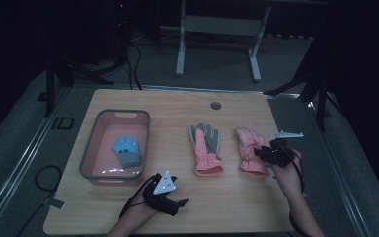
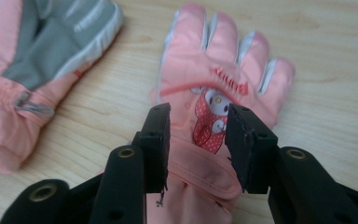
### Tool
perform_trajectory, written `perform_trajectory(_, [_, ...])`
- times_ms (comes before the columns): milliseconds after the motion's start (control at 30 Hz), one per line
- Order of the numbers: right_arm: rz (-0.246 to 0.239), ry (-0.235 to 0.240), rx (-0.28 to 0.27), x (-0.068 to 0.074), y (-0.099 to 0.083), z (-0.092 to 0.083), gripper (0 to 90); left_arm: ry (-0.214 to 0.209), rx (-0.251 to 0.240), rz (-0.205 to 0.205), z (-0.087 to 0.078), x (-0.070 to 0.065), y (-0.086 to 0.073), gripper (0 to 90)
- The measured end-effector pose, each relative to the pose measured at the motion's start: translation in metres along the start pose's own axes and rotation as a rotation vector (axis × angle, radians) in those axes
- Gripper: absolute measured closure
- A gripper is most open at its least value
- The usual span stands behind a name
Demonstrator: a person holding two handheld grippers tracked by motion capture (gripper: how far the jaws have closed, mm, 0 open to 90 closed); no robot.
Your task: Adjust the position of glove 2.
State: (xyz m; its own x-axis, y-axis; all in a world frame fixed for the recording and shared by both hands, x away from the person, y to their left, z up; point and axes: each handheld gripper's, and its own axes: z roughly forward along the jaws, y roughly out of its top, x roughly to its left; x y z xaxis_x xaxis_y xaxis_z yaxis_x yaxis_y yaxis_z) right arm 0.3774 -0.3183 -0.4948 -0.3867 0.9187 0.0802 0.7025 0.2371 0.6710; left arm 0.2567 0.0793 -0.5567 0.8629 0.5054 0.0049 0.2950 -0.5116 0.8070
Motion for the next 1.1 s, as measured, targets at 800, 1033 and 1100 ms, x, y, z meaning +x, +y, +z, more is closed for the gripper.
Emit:
perform_trajectory(800, [0.017,-0.066,-0.056,0.007,-0.01,0.025,89.4,-0.001,0.0,-0.004,0.0,0.0,-0.001,14.4])
perform_trajectory(1033, [0.009,-0.104,-0.146,0.022,0.015,-0.013,89.5,0.0,-0.001,-0.005,0.0,0.001,-0.001,14.4])
perform_trajectory(1100, [0.008,-0.107,-0.165,0.03,0.024,-0.023,89.5,0.0,-0.001,-0.004,0.0,0.0,-0.001,14.4])
